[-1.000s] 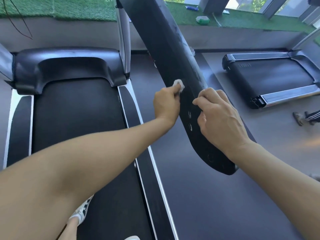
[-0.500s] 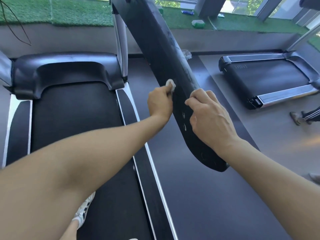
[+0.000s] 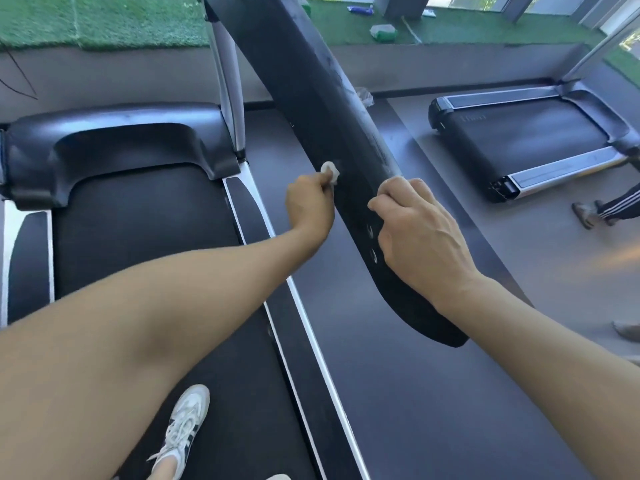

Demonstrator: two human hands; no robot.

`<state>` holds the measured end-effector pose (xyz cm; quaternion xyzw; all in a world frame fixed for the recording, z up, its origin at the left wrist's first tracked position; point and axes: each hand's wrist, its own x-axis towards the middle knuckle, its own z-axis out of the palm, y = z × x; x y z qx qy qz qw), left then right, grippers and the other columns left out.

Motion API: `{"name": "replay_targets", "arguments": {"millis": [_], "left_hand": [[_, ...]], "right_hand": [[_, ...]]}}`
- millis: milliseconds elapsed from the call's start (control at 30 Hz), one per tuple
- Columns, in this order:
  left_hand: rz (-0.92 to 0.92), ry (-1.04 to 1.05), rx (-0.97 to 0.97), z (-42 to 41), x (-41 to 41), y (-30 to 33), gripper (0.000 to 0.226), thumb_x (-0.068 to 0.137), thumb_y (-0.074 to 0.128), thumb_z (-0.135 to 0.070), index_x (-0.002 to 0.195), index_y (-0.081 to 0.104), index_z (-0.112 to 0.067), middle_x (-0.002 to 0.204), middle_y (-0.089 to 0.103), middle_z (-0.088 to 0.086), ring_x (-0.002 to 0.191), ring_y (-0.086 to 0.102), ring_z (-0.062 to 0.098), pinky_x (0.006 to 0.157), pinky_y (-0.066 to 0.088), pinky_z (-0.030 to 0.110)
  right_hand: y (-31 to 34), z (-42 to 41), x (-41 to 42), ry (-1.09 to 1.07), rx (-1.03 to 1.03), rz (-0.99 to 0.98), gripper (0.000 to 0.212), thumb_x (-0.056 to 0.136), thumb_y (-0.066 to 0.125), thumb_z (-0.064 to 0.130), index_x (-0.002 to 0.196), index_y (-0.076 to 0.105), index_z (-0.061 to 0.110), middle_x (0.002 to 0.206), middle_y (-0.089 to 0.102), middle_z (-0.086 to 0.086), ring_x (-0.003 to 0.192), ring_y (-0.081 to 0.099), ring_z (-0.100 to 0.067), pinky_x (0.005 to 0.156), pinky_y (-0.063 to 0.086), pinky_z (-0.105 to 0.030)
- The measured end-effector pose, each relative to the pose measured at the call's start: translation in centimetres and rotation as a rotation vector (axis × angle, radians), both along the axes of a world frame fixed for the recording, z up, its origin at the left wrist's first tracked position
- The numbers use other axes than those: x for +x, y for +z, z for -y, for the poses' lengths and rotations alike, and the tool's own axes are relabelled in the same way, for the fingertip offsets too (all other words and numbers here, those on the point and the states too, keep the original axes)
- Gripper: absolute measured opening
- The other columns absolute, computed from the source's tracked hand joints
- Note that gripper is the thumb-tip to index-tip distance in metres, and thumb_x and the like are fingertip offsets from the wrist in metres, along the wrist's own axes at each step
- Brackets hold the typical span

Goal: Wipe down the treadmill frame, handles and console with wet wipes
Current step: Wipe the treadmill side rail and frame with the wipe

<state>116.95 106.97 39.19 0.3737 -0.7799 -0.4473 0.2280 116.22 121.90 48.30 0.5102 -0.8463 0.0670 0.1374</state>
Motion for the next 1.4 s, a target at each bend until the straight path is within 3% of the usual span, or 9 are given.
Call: {"name": "replay_targets", "arguments": {"millis": [200, 267, 400, 533, 700, 967, 1133, 1267, 1400], "left_hand": [[0.025, 0.031, 0.055, 1.3, -0.4, 0.0, 0.029, 0.096, 0.044, -0.013, 0.101, 0.072, -0.008, 0.067, 0.044, 0.011, 0.065, 0.038, 0.024, 0.06, 0.029, 0.027], [-0.02, -0.038, 0.136, -1.5, 1.7, -0.1, 0.028, 0.098, 0.046, -0.015, 0.097, 0.072, -0.004, 0.059, 0.043, 0.013, 0.057, 0.035, 0.019, 0.056, 0.028, 0.026], [-0.036, -0.158, 0.192, -5.2, 4.2, -0.5, 0.026, 0.098, 0.05, -0.019, 0.104, 0.073, -0.009, 0.049, 0.041, -0.007, 0.046, 0.032, 0.007, 0.048, 0.027, 0.018], [-0.035, -0.113, 0.187, -2.7, 2.8, -0.1, 0.025, 0.097, 0.05, -0.014, 0.105, 0.073, -0.008, 0.058, 0.05, 0.005, 0.052, 0.039, 0.013, 0.053, 0.031, 0.024], [-0.018, 0.011, 0.2, -0.2, 0.6, 0.0, 0.026, 0.096, 0.048, -0.013, 0.099, 0.073, -0.006, 0.078, 0.062, 0.025, 0.079, 0.058, 0.042, 0.059, 0.034, 0.026], [0.014, -0.168, 0.212, -5.2, 4.3, 0.2, 0.025, 0.097, 0.051, -0.014, 0.111, 0.071, -0.012, 0.064, 0.056, 0.006, 0.056, 0.043, 0.016, 0.059, 0.037, 0.026], [-0.024, 0.028, 0.261, -1.9, 1.3, 1.5, 0.029, 0.095, 0.05, -0.01, 0.119, 0.066, -0.013, 0.098, 0.07, 0.014, 0.088, 0.063, 0.027, 0.08, 0.052, 0.035], [-0.077, -0.039, 0.21, -4.5, 2.9, 2.0, 0.026, 0.095, 0.052, -0.011, 0.114, 0.069, -0.014, 0.076, 0.067, 0.013, 0.066, 0.055, 0.022, 0.066, 0.047, 0.034], [-0.128, -0.143, 0.252, -7.8, 5.6, 2.5, 0.021, 0.095, 0.056, -0.016, 0.109, 0.072, -0.018, 0.065, 0.062, 0.009, 0.057, 0.042, 0.016, 0.059, 0.041, 0.027]], "right_hand": [[0.1, 0.2, 0.2, -0.009, 0.027, -0.007, 0.02, 0.069, 0.054, -0.011, 0.082, 0.064, 0.001, 0.092, 0.058, -0.005, 0.084, 0.053, -0.025, 0.054, 0.039, -0.025], [0.4, 0.1, 0.2, -0.008, 0.029, -0.004, 0.021, 0.073, 0.045, -0.005, 0.081, 0.064, 0.002, 0.091, 0.058, -0.005, 0.084, 0.053, -0.026, 0.054, 0.043, -0.027], [0.5, 0.2, 0.3, 0.009, 0.019, 0.016, 0.04, 0.08, 0.026, 0.012, 0.08, 0.065, 0.003, 0.09, 0.058, -0.005, 0.083, 0.054, -0.025, 0.054, 0.046, -0.028], [0.4, 0.2, 0.0, -0.008, 0.045, -0.001, 0.02, 0.075, 0.047, -0.006, 0.082, 0.064, 0.001, 0.091, 0.057, -0.006, 0.084, 0.053, -0.026, 0.054, 0.05, -0.033], [0.3, 0.3, 0.2, -0.017, 0.045, 0.01, 0.017, 0.072, 0.054, -0.011, 0.082, 0.064, 0.0, 0.092, 0.057, -0.007, 0.085, 0.052, -0.027, 0.056, 0.048, -0.031], [0.4, -0.6, 0.2, 0.029, 0.021, -0.001, 0.018, 0.076, 0.049, -0.005, 0.08, 0.065, 0.001, 0.09, 0.058, -0.006, 0.084, 0.054, -0.026, 0.054, 0.039, -0.026], [0.4, -0.3, 0.0, 0.003, 0.031, 0.006, 0.02, 0.07, 0.058, -0.014, 0.08, 0.065, 0.001, 0.091, 0.059, -0.006, 0.083, 0.054, -0.027, 0.055, 0.039, -0.026], [0.7, -1.1, 0.4, 0.025, -0.01, 0.019, 0.02, 0.078, 0.047, -0.004, 0.083, 0.065, 0.001, 0.093, 0.058, -0.006, 0.084, 0.053, -0.025, 0.056, 0.04, -0.024], [1.1, -2.2, 1.0, 0.043, -0.031, 0.052, 0.042, 0.085, 0.026, 0.017, 0.084, 0.066, 0.002, 0.092, 0.058, -0.006, 0.081, 0.055, -0.026, 0.056, 0.047, -0.029]]}}
